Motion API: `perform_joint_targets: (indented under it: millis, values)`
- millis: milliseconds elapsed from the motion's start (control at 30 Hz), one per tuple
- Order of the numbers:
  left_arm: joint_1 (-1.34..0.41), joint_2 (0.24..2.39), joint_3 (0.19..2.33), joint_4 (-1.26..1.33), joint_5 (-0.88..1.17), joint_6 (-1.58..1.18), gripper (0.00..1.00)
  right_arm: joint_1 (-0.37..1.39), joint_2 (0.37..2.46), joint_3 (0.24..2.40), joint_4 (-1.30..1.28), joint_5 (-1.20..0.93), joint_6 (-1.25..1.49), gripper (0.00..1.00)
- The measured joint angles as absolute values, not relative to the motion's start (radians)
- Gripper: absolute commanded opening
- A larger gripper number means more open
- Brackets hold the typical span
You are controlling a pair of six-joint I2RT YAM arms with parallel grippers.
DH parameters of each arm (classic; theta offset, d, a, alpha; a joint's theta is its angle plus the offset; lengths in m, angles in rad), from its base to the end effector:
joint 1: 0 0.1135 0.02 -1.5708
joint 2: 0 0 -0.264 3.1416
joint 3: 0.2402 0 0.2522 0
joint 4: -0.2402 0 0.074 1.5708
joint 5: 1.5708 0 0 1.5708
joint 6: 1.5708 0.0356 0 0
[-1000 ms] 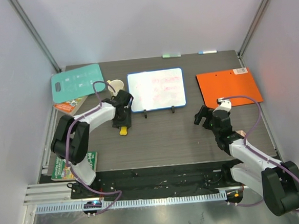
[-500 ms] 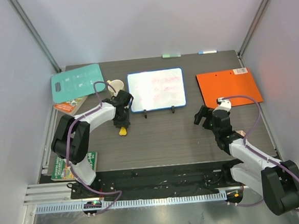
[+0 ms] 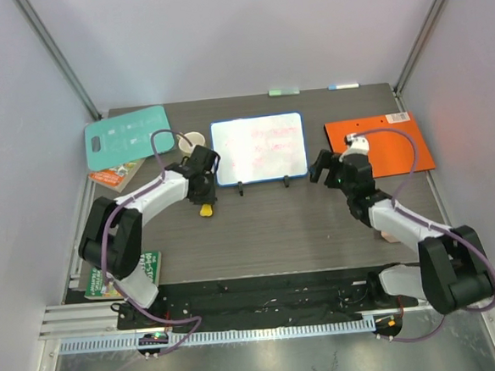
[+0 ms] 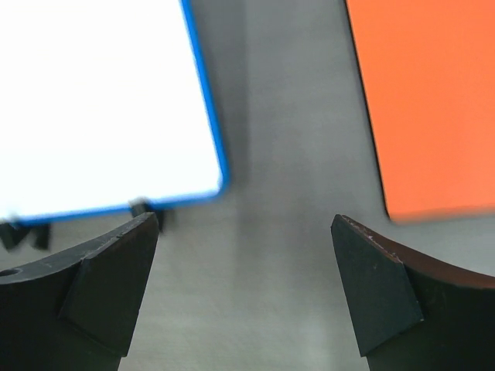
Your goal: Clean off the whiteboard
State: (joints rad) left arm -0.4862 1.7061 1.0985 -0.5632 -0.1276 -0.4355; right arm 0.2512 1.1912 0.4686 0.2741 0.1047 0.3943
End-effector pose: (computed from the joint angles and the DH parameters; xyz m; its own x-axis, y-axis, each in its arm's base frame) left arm 0.2970 -0.1519 0.1838 -0.9154 0.0105 -0.4025 0.0370 0.9976 -0.0580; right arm 0.2374 0.0571 0.1943 -0.4477 0.2796 -0.8494 0.0173 0.9524 0.3043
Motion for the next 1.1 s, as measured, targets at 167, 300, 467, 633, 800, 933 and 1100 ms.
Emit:
perform_joint_targets:
  millis: [167,300,467,633,800,933,1100]
  values:
    - [-0.512,1.649,1.161,-0.544,-0.184,-0.411,0.0,0.233,1.362,0.696,0.381,0.039,0.331,1.0]
    - [-0.539,1.649,1.266,-0.529,-0.242,-0.384,0.0,0.162,1.508,0.886,0.445,-0.109,0.336,0.91]
    - [-0.581,1.707,1.417,-0.501,-0.316,-0.353,0.0,0.017,1.783,1.036,0.707,-0.385,0.501,1.0]
    - [-0.644,1.859,1.566,-0.487,-0.402,-0.294,0.0,-0.059,2.062,1.076,0.895,-0.546,0.656,1.0]
    - [-0.698,1.948,1.589,-0.49,-0.461,-0.258,0.0,-0.05,2.07,1.062,0.814,-0.552,0.629,1.0]
    - [-0.706,1.953,1.58,-0.474,-0.486,-0.252,0.0,-0.043,2.046,1.085,0.813,-0.553,0.62,0.93]
    - [-0.702,1.953,1.58,-0.448,-0.505,-0.252,0.0,-0.042,2.077,1.128,0.894,-0.601,0.671,0.65]
